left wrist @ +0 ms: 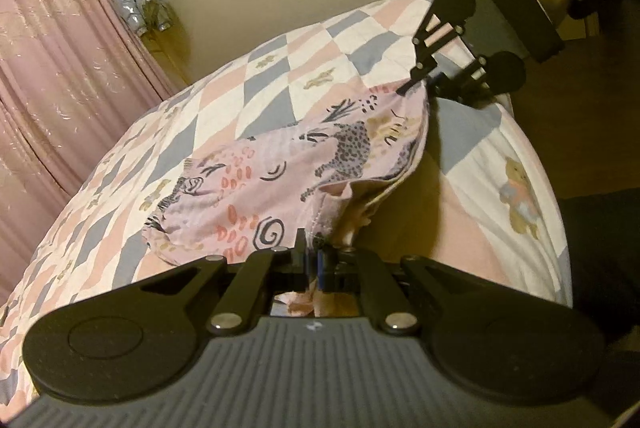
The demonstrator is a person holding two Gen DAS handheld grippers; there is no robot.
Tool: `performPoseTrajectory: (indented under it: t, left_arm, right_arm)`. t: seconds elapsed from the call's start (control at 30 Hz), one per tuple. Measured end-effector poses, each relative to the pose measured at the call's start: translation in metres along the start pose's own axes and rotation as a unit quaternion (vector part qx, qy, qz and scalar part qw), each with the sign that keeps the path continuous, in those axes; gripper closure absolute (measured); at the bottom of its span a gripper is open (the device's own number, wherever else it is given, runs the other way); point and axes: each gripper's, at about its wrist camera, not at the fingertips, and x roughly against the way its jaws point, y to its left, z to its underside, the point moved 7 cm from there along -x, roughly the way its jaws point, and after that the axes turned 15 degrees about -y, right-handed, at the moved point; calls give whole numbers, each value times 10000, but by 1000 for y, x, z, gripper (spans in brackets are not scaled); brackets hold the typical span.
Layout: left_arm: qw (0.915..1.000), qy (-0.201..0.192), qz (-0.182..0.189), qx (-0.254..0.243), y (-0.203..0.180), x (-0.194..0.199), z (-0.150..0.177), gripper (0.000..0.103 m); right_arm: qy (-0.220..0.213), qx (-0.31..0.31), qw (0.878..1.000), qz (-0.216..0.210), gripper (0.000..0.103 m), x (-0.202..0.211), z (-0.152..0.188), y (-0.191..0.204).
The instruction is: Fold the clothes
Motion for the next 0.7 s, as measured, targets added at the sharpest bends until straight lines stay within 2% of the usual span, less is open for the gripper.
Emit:
performPoseTrajectory:
  t: [0.17, 0.37, 0.47, 0.57, 0.7]
  left_arm:
    - [10000, 4, 1, -13, -3, 15, 3, 102]
    - [10000, 32, -32, -74, -10, 60, 4, 102]
    - [9999, 66, 46, -91, -16, 92, 1, 102]
    - [9993, 165, 286, -148, -28, 121, 1, 102]
    - [9982, 274, 533, -43, -39, 142, 5, 102]
  right_arm:
    - [-16, -264, 9996, -3, 103, 17, -20, -6]
    - [-68, -537, 9985, -52, 103, 42, -48, -11]
    - [-119, -510, 9981, -325, 103, 75, -72, -4]
    - [-133, -581, 9963, -624, 103, 103, -91, 1]
    - [-106, -603, 9929, -1024, 103, 129, -109, 7]
